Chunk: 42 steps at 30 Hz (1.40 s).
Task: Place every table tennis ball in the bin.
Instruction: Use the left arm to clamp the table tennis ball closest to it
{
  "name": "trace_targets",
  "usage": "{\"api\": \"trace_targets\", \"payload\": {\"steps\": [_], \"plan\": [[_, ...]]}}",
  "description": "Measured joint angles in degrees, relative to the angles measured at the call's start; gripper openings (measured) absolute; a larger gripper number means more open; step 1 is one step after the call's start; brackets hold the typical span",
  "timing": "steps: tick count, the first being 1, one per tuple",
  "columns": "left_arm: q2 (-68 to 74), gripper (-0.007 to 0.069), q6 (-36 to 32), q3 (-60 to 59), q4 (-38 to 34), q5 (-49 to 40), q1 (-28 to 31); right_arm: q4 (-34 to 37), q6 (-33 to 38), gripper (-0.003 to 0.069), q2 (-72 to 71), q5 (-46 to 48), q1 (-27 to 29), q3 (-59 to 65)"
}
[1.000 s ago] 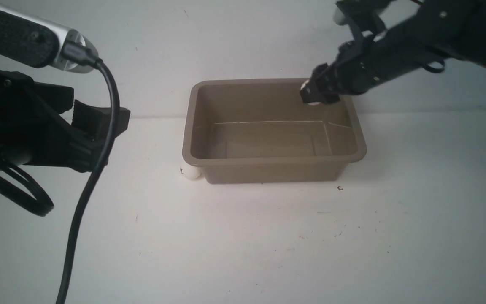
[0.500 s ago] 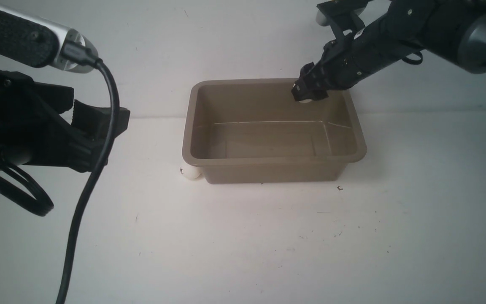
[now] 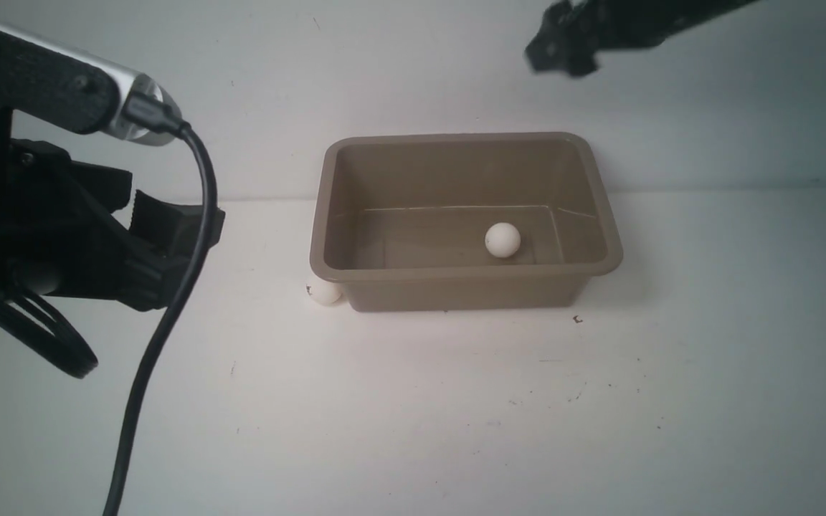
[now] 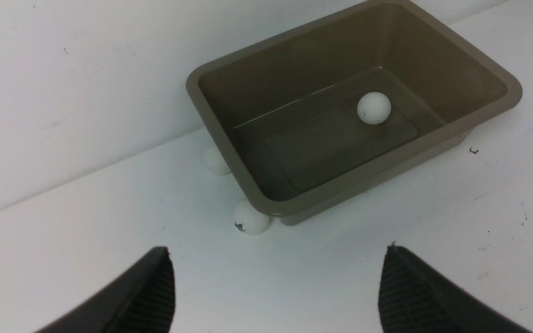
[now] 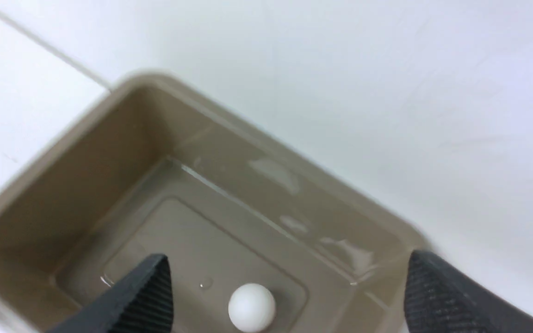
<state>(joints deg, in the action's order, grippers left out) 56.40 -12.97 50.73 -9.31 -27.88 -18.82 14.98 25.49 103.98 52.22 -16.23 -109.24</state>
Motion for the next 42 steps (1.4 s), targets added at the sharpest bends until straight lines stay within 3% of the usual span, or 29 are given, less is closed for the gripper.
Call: {"api": "trace_targets", "payload": {"steps": [13,24,35,42], "plan": [[4.9,0.0535,-1.5,0.0,0.5,6.9,0.0,-3.8,-6.6,0.0602,-18.5,19.9,0.0,0.0],[8.9,0.0535,-1.7,0.0,0.5,11.8,0.0,-2.6,-6.4,0.0594,-27.5,21.1,0.0,1.6],[17.5,0.0535,-2.5,0.0,0.7,13.5,0.1,-2.1,-6.0,0.0594,-43.8,20.9,0.0,22.8],[25.6,0.0535,-12.2,0.2,6.8,15.8,0.4,-2.1,-4.8,0.0594,-46.1,16.3,0.0,32.4]]}}
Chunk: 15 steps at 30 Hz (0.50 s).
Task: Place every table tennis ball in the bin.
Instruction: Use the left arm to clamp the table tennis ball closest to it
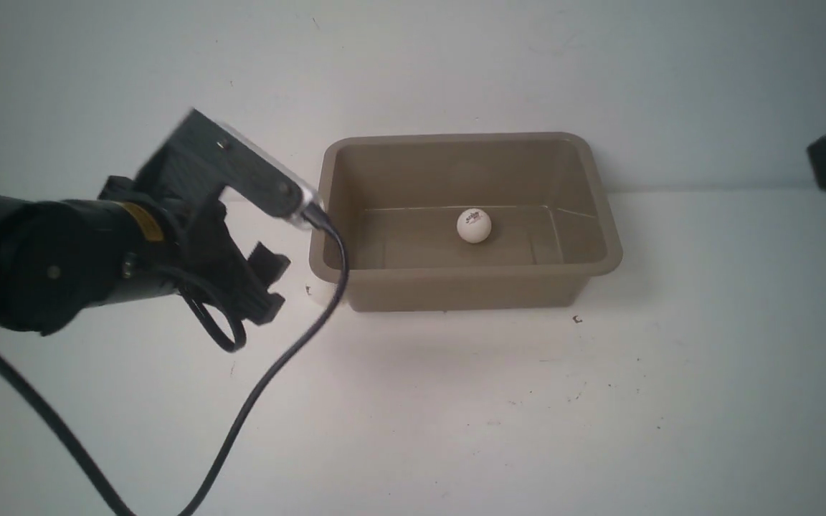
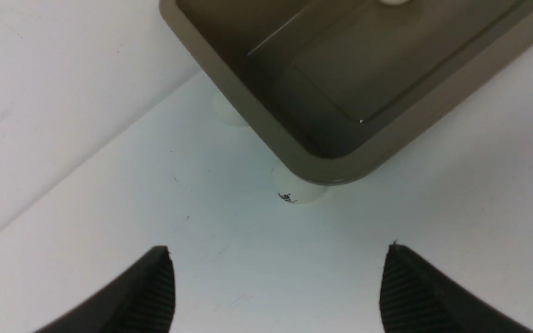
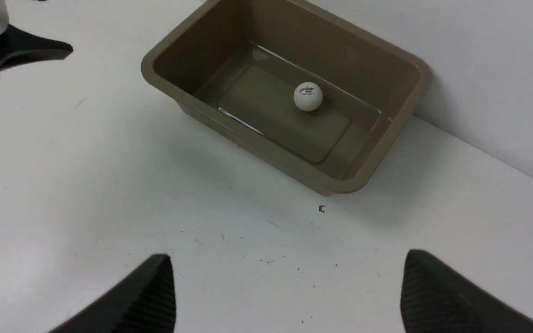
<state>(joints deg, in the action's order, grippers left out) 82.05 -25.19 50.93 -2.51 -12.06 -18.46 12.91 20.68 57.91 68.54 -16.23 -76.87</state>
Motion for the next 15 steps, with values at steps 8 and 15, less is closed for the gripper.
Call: {"api": "trace_targets", "payload": {"steps": [8,15], "plan": [[5.1,0.0535,-2.1,0.1,0.6,4.3,0.0,0.8,1.0,0.0594,-0.1,-0.8,0.0,0.6],[7.8,0.0535,-2.0,0.1,0.5,6.1,0.4,0.8,1.4,0.0594,-2.3,-1.2,0.0,0.7]]}}
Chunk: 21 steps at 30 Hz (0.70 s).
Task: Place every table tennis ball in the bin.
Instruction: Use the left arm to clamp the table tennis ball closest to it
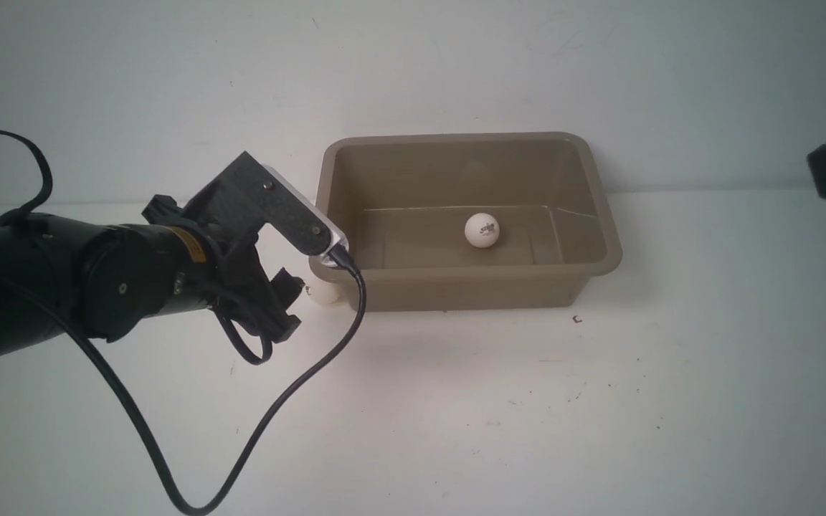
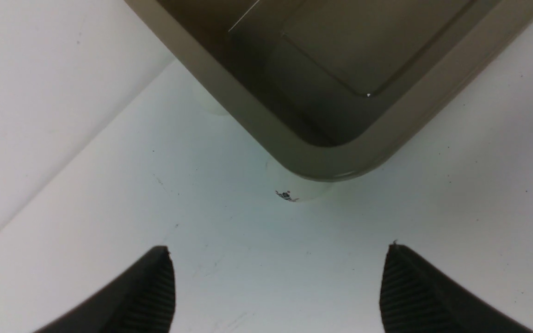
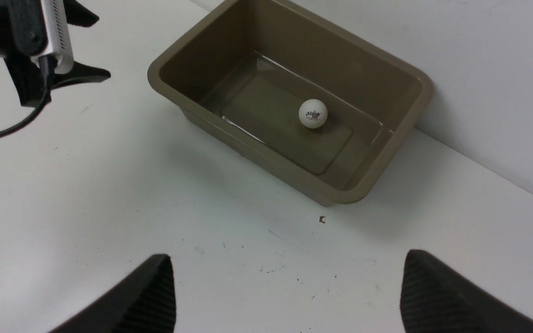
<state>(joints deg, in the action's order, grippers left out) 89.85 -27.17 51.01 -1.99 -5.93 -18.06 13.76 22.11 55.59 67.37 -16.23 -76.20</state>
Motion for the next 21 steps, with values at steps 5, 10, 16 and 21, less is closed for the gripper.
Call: {"api": "trace_targets", "payload": {"steps": [5,10,16,21], "plan": [[2.0,0.0535,1.5,0.0,-0.8,0.5,1.0,0.6,0.0,0.0594,-0.9,-0.3,0.0,0.0],[3.9,0.0535,1.8,0.0,-0.8,0.5,1.3,1.5,0.0,0.0594,-0.9,-0.5,0.0,0.0],[3.9,0.0535,2.1,0.0,-1.1,0.5,1.3,1.6,0.0,0.0594,-0.9,-0.7,0.0,0.0],[1.1,0.0535,4.7,0.0,-3.4,-0.3,1.3,1.6,-0.5,0.0591,-0.9,-0.7,0.0,0.0]]}}
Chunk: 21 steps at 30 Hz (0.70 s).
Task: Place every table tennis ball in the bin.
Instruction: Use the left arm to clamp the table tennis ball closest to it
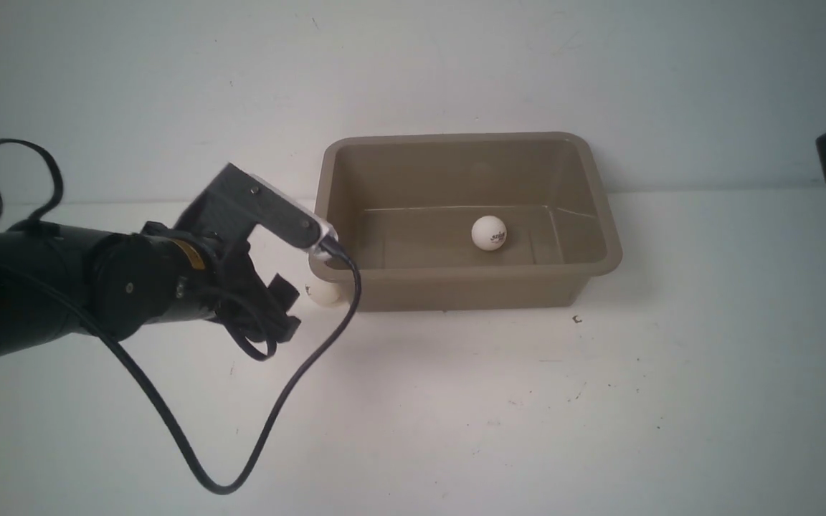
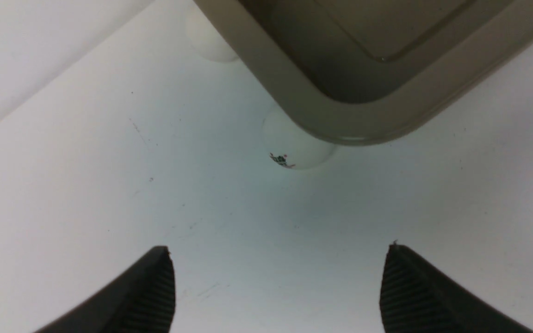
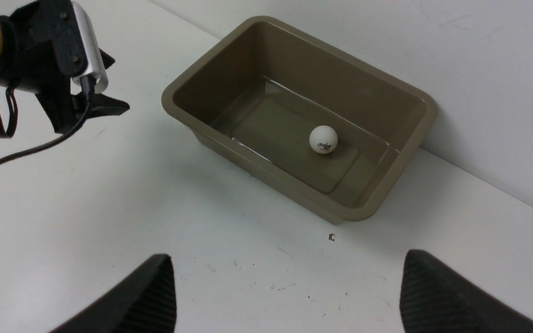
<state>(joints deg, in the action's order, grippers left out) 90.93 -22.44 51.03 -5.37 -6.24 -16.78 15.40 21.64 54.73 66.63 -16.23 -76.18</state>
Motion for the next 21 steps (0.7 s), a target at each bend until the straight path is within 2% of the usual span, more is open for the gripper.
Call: {"api": "trace_targets", "payload": {"steps": [8,21], "plan": [[-13.5,0.0535,2.5,0.0,-2.5,-3.9,0.0,0.0,-0.3,0.0591,0.0,-1.0,0.0,0.1],[-33.8,0.0535,3.2,0.0,-8.1,-8.2,-5.2,3.8,-0.4,0.0591,0.0,-5.3,0.0,0.1]]}}
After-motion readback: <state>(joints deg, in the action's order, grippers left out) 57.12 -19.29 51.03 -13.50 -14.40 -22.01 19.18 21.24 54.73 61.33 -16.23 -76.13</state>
